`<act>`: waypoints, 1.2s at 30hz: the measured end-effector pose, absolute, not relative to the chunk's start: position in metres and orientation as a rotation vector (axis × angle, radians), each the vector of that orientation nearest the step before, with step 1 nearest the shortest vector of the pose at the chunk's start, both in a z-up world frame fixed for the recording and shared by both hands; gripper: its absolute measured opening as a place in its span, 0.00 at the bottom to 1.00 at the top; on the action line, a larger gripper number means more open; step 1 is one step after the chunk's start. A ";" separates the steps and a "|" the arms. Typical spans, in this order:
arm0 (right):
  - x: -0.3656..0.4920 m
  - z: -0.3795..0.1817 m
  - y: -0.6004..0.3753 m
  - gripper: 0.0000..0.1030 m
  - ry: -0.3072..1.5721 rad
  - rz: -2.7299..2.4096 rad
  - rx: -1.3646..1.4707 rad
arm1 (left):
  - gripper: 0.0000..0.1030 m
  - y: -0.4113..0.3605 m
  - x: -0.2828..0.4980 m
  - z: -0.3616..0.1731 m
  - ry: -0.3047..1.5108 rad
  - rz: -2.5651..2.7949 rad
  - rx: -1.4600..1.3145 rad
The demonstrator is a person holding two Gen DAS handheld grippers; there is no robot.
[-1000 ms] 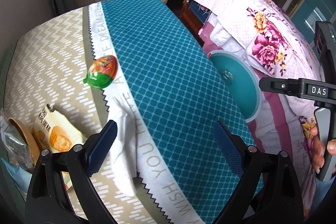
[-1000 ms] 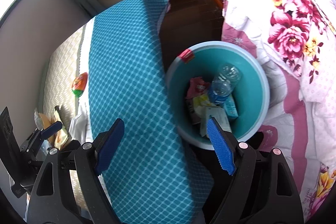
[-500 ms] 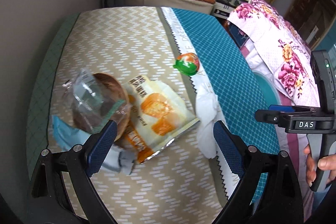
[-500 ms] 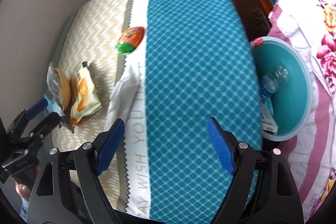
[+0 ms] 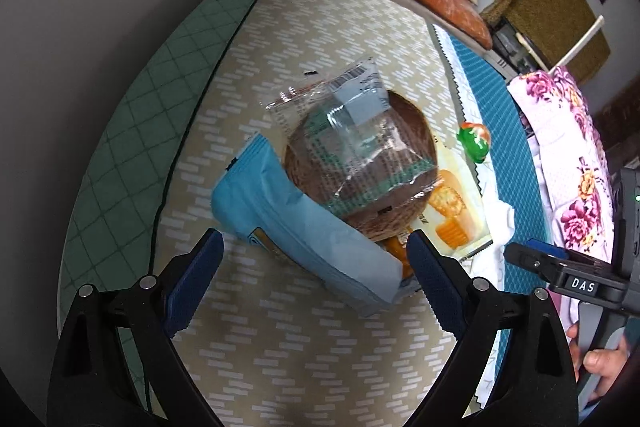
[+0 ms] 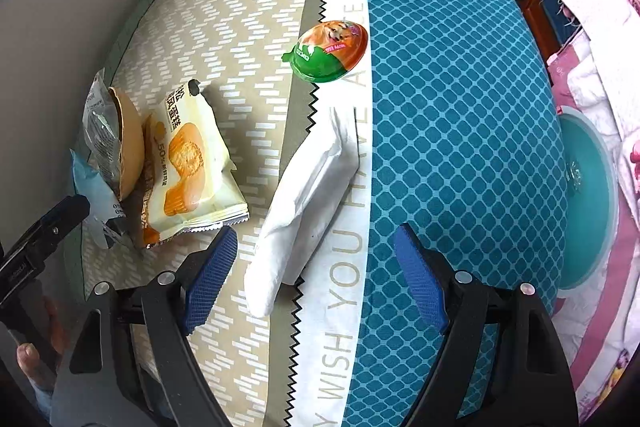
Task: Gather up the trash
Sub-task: 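Grasp the blue snack wrapper with the left tool while the right tool grasps the white tissue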
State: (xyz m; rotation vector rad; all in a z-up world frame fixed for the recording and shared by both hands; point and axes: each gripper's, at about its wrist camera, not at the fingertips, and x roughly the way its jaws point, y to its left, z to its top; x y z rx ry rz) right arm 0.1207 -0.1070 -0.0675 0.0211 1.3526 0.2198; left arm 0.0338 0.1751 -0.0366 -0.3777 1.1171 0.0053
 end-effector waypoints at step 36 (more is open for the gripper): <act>0.089 -0.085 -0.059 0.08 1.326 0.286 -0.034 | 0.71 0.170 0.043 -0.061 1.141 0.065 -0.373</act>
